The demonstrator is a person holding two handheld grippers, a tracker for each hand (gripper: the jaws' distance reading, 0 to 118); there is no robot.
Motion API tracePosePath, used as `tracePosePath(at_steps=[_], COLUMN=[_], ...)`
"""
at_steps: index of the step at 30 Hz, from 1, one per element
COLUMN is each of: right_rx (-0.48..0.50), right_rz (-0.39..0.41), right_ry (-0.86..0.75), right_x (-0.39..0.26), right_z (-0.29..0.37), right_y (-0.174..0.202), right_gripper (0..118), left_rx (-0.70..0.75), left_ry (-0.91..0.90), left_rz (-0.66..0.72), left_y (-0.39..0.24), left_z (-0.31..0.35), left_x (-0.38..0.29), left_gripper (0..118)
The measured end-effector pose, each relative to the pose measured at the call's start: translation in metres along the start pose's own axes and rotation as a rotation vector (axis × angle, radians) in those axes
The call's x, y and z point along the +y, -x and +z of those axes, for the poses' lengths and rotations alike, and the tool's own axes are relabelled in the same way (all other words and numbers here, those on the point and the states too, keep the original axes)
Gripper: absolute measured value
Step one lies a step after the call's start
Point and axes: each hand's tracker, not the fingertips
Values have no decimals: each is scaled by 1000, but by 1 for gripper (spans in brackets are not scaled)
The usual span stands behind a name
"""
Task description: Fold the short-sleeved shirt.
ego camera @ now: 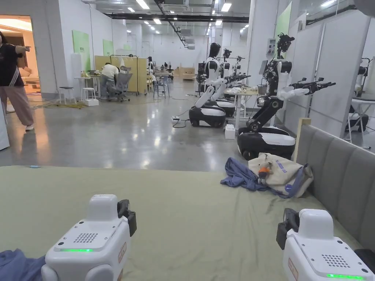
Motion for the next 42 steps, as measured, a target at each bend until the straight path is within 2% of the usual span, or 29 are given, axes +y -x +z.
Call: tracePosePath(at_steps=[12, 16, 19, 24, 28, 29, 30, 31, 32, 33, 36, 38, 39, 42], right_rx=[13, 18, 119, 377, 509, 523, 526, 529, 537, 538, 509, 492, 478, 408], right_rz=[9, 14, 28, 30, 11, 11, 15, 12, 11, 16, 55, 76, 93, 126], right_ry=[0, -1, 0, 29, 67, 73, 80, 84, 89, 93, 80, 83, 86, 102], right_x=[1, 2, -1, -16, -29, -31, -32, -33, -34, -33, -34, -37, -39, -46], right_z=[1, 2, 2, -3, -8, -10, -14, -17, -20, -23, -35, -47, -54, -73], right_y=[2, 10, 47, 147, 204, 215, 220, 223, 224, 223, 217, 208, 204, 192], right_gripper=[2, 2, 2, 2, 2, 2, 2, 2, 2, 2, 2, 2, 2, 2], left_rx=[0, 15, 58, 322, 476, 483, 518, 551, 549, 439, 411, 428, 444, 489], left_ry=[4, 23, 30, 51, 73, 80, 105, 152, 213, 214, 426, 499, 546, 718], left_rz=[3, 47, 77, 76, 122, 122, 108, 76, 70, 140, 149, 122, 138, 246], left_y=[3, 13, 48, 143, 206, 223, 237, 251, 273, 300, 365, 402, 407, 446], left_z=[0, 3, 27, 95, 137, 139, 136, 125, 106, 86, -12, -82, -97, -161], left_x=[-2, -4, -6, -16, -30, -35, -37, -37, -39, -47, -51, -69, -70, -107], left_gripper=[0, 0, 0, 0, 0, 7, 53, 115, 118, 118, 118, 118, 118, 118])
